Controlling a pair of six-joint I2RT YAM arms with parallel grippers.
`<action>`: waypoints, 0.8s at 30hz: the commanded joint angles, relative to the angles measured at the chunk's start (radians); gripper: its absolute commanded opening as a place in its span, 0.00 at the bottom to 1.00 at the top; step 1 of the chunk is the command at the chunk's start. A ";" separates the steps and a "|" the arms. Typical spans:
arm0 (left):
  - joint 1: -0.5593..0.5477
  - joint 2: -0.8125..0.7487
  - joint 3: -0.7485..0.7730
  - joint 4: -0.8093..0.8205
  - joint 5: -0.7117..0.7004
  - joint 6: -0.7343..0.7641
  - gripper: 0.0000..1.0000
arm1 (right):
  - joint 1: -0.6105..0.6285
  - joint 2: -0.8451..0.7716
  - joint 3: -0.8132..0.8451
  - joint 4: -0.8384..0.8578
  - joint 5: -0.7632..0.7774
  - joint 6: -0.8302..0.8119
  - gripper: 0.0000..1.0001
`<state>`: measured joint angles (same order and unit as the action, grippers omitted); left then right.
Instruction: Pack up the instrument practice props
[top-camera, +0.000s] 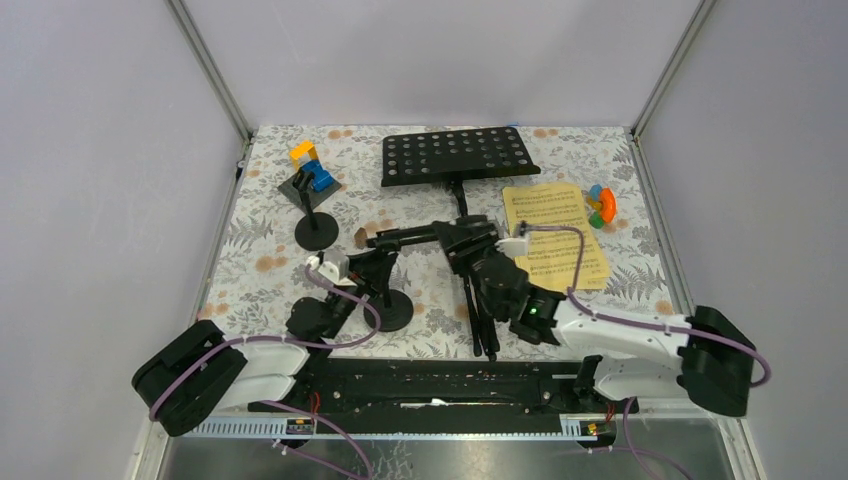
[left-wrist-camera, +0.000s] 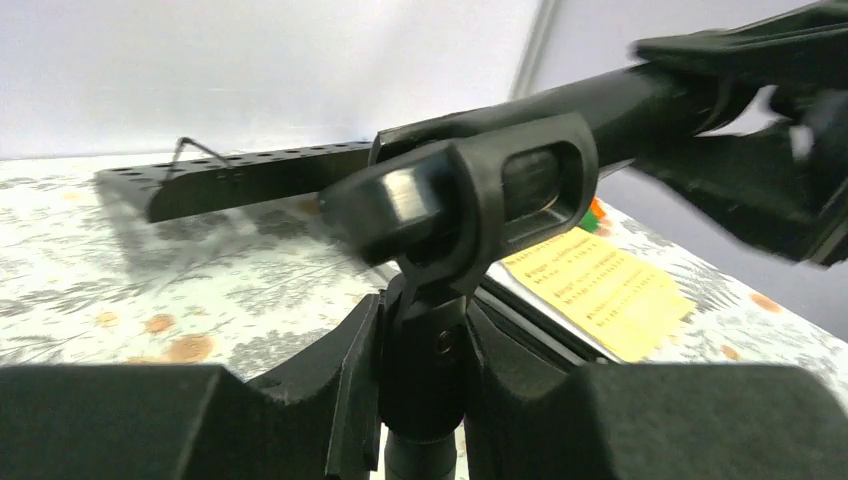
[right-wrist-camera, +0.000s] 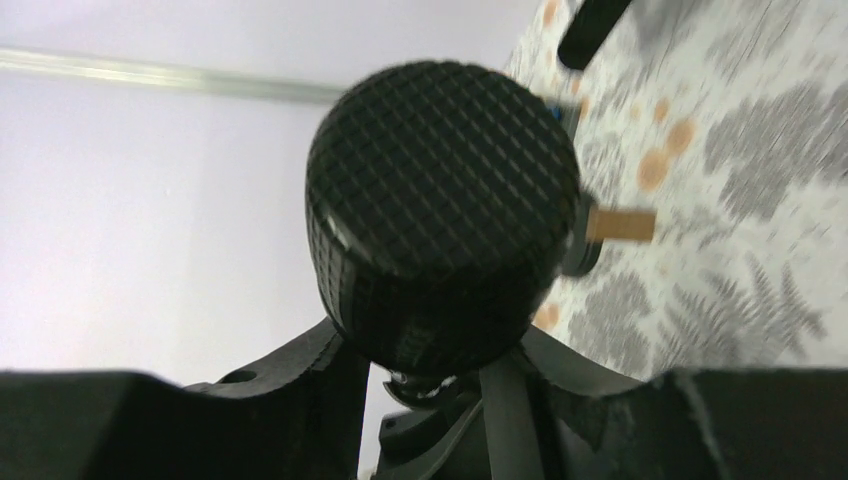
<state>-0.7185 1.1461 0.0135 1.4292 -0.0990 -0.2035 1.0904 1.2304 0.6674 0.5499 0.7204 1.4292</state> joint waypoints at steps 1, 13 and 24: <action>0.049 -0.036 -0.086 0.154 -0.230 0.016 0.00 | -0.118 -0.194 -0.055 -0.047 0.395 -0.246 0.00; 0.048 -0.108 -0.050 0.037 -0.127 0.051 0.00 | -0.171 -0.438 0.105 -0.292 0.279 -1.246 0.00; 0.048 -0.287 0.039 -0.343 -0.149 0.015 0.00 | -0.319 -0.068 0.576 -1.256 -0.069 -1.454 0.00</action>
<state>-0.6693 0.9565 0.0105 1.1942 -0.2279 -0.1547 0.8303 0.9997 1.0897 -0.2836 0.8417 0.0654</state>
